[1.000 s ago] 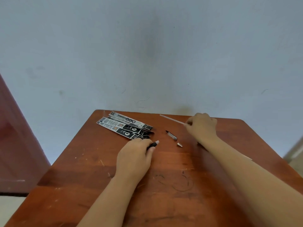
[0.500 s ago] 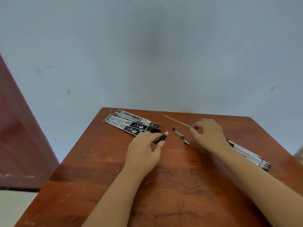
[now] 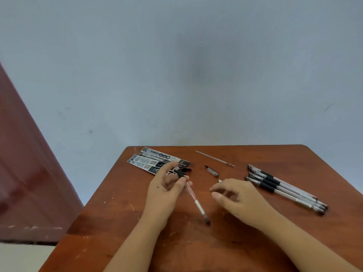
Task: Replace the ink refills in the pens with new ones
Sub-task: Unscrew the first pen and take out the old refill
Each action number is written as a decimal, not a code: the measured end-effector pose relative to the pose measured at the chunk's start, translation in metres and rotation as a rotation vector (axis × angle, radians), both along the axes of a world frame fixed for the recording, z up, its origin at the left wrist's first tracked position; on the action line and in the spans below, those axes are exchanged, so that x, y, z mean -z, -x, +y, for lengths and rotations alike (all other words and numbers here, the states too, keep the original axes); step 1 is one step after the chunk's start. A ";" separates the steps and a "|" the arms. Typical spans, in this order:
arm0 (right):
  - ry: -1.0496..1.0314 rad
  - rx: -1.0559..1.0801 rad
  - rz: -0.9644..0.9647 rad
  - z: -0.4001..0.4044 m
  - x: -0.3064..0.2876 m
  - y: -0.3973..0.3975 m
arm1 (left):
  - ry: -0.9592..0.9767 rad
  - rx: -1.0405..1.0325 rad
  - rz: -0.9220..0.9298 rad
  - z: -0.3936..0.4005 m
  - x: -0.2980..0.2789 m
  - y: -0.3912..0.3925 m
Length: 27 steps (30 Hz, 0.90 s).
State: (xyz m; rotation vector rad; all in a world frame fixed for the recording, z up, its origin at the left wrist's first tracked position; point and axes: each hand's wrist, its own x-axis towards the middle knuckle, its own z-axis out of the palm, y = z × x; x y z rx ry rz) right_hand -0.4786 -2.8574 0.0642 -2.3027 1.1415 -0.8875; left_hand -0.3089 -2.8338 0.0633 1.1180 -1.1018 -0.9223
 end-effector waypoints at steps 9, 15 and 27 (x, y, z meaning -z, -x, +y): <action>-0.034 -0.030 0.102 0.003 -0.006 -0.002 | -0.042 0.120 -0.022 -0.005 0.011 0.005; -0.036 0.085 0.345 0.006 -0.023 0.014 | -0.050 0.051 -0.488 -0.006 0.010 -0.002; -0.229 0.275 0.723 -0.003 -0.020 0.026 | -0.347 0.254 -1.498 -0.012 0.021 -0.004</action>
